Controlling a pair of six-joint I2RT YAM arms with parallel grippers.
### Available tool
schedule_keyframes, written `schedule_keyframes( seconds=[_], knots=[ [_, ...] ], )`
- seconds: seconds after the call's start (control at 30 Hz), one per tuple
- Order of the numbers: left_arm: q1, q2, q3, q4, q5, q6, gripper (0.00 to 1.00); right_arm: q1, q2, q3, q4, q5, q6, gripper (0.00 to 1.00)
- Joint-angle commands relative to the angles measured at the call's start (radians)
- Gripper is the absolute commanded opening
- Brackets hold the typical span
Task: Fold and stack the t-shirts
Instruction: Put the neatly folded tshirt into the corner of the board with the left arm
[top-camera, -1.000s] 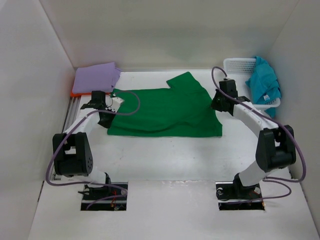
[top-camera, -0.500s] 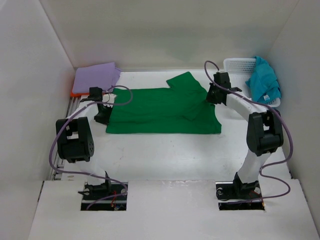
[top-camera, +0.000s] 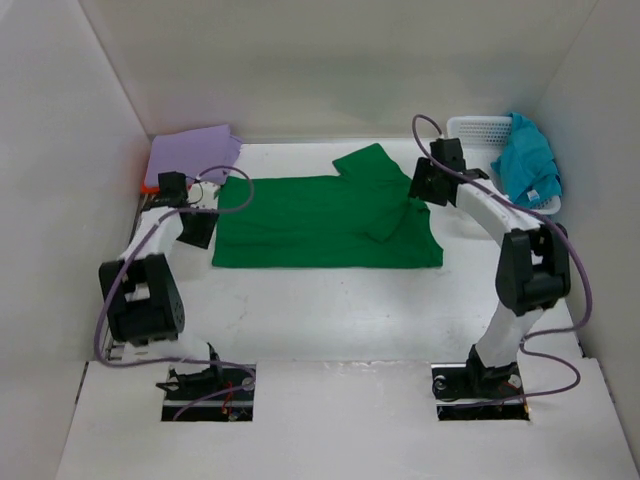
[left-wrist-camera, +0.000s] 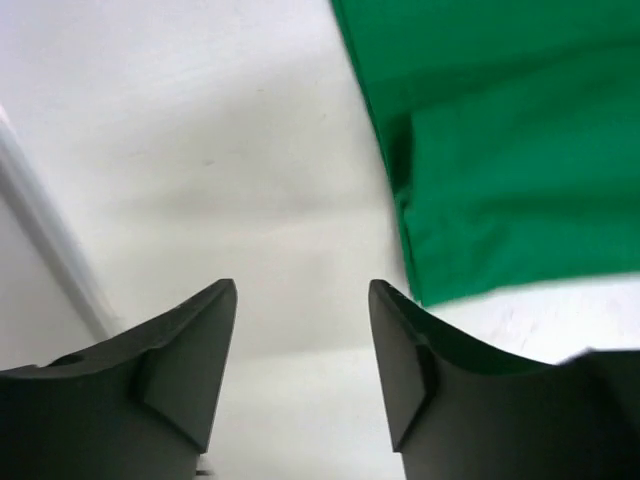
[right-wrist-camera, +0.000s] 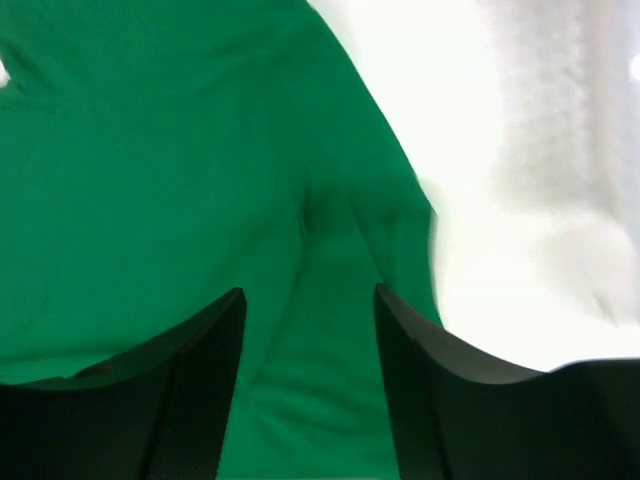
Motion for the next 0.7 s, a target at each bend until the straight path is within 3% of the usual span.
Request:
schedule_keyframes(
  seconds=[0.0,0.1,0.23,0.5,0.57,0.67],
  knots=[
    [-0.053,-0.257,-0.088,-0.004,0.025,0.22,0.56,-0.004,-0.198,-0.102,-0.1,0.082,0.033,0.59],
    [-0.162,-0.342,-0.229,-0.004,-0.006,0.353,0.6,-0.004,-0.288,-0.263,-0.142,0.084,0.082,0.64],
    [-0.242,-0.302,-0.337,0.1,-0.076,0.374,0.6,-0.034,-0.36,-0.449,-0.104,0.039,0.137,0.68],
    [-0.282,-0.109,-0.321,0.272,-0.16,0.38,0.6,-0.082,-0.255,-0.52,-0.012,-0.105,0.192,0.69],
    [-0.282,-0.074,-0.317,0.285,-0.174,0.377,0.58,-0.094,-0.253,-0.52,-0.005,-0.113,0.194,0.63],
    [-0.279,-0.037,-0.32,0.283,-0.176,0.375,0.44,-0.113,-0.242,-0.515,-0.019,-0.154,0.191,0.33]
  ],
)
